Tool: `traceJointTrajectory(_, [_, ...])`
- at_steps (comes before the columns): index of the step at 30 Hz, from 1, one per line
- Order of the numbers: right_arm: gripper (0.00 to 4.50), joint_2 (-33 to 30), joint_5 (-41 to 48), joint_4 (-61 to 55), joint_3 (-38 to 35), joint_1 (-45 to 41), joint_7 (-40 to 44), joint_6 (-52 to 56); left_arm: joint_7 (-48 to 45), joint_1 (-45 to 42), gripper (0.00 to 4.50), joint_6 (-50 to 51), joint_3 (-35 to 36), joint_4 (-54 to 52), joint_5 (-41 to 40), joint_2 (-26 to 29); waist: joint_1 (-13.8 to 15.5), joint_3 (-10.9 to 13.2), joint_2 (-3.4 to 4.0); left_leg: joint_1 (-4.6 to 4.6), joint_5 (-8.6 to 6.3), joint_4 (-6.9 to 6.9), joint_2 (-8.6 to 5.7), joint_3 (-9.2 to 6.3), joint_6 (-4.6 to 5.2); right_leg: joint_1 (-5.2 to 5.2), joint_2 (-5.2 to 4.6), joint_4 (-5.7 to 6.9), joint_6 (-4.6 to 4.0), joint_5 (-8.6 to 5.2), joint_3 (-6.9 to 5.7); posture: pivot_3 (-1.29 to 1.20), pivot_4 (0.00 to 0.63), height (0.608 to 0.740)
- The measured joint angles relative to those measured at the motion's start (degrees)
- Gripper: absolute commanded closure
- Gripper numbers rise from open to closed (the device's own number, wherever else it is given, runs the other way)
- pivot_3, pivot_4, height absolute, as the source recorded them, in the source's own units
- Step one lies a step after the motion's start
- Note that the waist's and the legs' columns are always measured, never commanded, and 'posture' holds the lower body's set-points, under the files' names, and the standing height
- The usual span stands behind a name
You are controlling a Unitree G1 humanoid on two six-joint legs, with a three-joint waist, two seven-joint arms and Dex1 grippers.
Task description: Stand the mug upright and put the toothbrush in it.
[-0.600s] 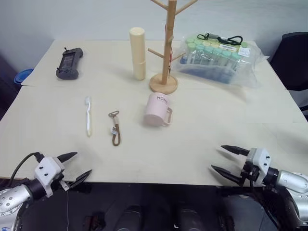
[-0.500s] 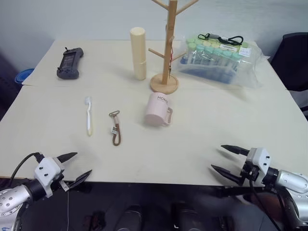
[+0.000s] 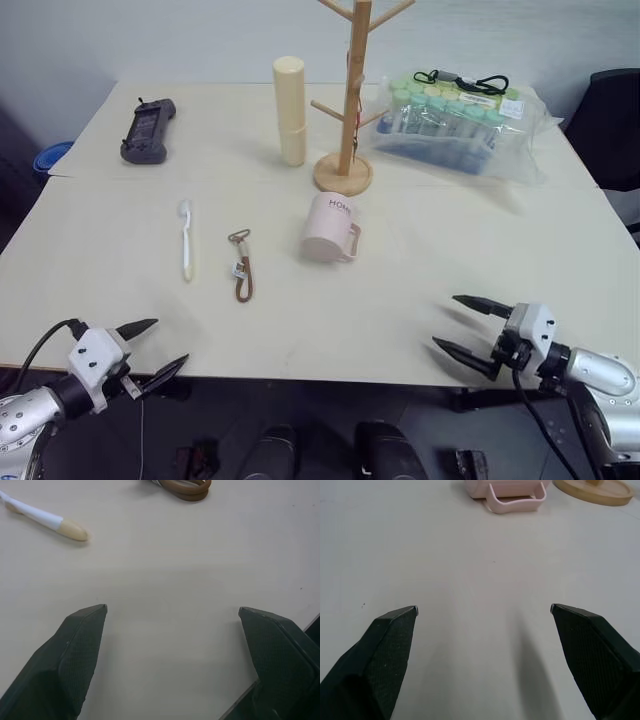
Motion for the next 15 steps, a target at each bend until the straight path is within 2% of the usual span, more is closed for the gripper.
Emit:
traceJointTrajectory(6, [0.05,0.5,0.2,0.1,0.5,-0.9,0.5,0.1,0.9,0.9,0.00,0.6,1.8,-0.5,-0.2,-0.1,0.1,0.0,0.00,0.00,0.00,0.01,0.00,0.02,0.00,0.00,0.00,0.00,0.00,0.00,0.02,0.00,0.150,0.740])
traceJointTrajectory(8, [0.05,1.0,0.9,-0.3,1.7,-2.0,0.9,0.9,2.2,1.2,0.00,9.3,2.0,-3.8,-2.7,1.2,0.1,0.0,-0.05,0.00,0.00,0.02,0.02,0.00,0.00,0.00,0.01,0.05,0.00,0.00,0.01,0.00,0.150,0.740])
traceJointTrajectory(10, [0.05,2.4,2.0,-2.3,2.7,-3.1,1.2,1.6,5.7,-0.6,0.00,22.8,2.2,-8.4,-7.7,3.5,0.1,0.1,-0.06,0.01,0.01,0.03,0.03,-0.04,0.00,-0.02,0.01,0.14,-0.01,0.01,0.02,0.00,0.150,0.740])
traceJointTrajectory(11, [0.05,4.0,3.2,-3.1,3.0,-4.3,1.3,1.4,9.2,-4.1,0.00,30.1,2.9,-11.2,-11.7,3.4,0.4,0.1,-0.05,0.01,0.02,0.08,0.02,-0.09,-0.01,-0.01,0.01,0.21,0.00,0.01,0.00,0.00,0.150,0.740])
traceJointTrajectory(15, [0.05,6.1,5.8,-6.7,4.6,-7.3,1.7,1.5,19.9,-16.5,0.00,48.3,2.1,-18.1,-21.8,3.2,0.5,0.1,-0.07,-0.01,0.05,0.15,-0.04,-0.20,-0.08,-0.01,0.00,0.28,0.04,0.04,-0.03,0.00,0.150,0.740])
